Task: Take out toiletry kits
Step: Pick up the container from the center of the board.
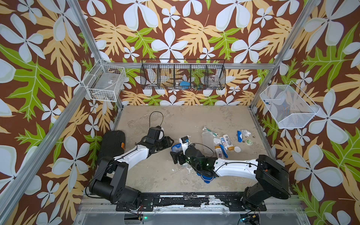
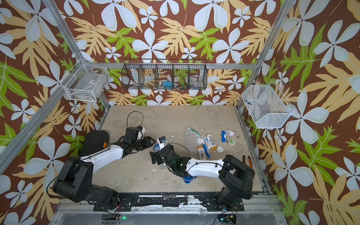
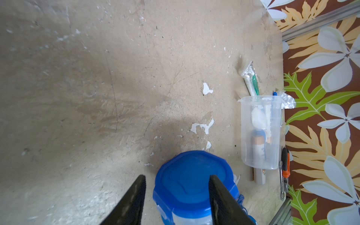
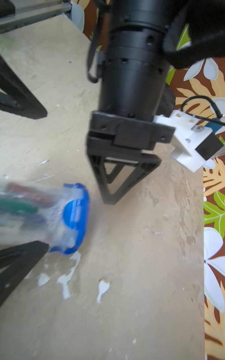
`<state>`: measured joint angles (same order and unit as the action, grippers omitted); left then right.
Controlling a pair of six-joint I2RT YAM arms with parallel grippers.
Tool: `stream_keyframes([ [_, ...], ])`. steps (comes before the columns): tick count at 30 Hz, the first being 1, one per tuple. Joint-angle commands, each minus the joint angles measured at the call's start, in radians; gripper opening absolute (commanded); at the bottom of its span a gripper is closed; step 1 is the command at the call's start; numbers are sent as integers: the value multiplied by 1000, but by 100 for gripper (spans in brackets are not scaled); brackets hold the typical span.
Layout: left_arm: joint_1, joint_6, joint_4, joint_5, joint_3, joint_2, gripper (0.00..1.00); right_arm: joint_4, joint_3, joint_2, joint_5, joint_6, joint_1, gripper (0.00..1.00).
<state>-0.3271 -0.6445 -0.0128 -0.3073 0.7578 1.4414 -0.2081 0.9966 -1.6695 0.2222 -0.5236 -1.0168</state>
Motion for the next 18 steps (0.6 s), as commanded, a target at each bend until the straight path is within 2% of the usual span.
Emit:
stream_keyframes([
  [1, 17, -2, -84, 75, 6, -47, 55, 566, 217, -104, -177, 1, 89, 99],
  [4, 34, -13, -103, 83, -7, -104, 56, 754, 384, -178, -196, 80, 127, 98],
  [8, 42, -8, -133, 75, -22, -166, 56, 826, 506, -252, -359, 143, 170, 98],
  [13, 46, 5, -162, 59, -38, -223, 57, 865, 577, -354, -424, 159, 170, 98],
  [18, 45, 16, -180, 46, -43, -245, 57, 885, 603, -403, -412, 149, 170, 100],
])
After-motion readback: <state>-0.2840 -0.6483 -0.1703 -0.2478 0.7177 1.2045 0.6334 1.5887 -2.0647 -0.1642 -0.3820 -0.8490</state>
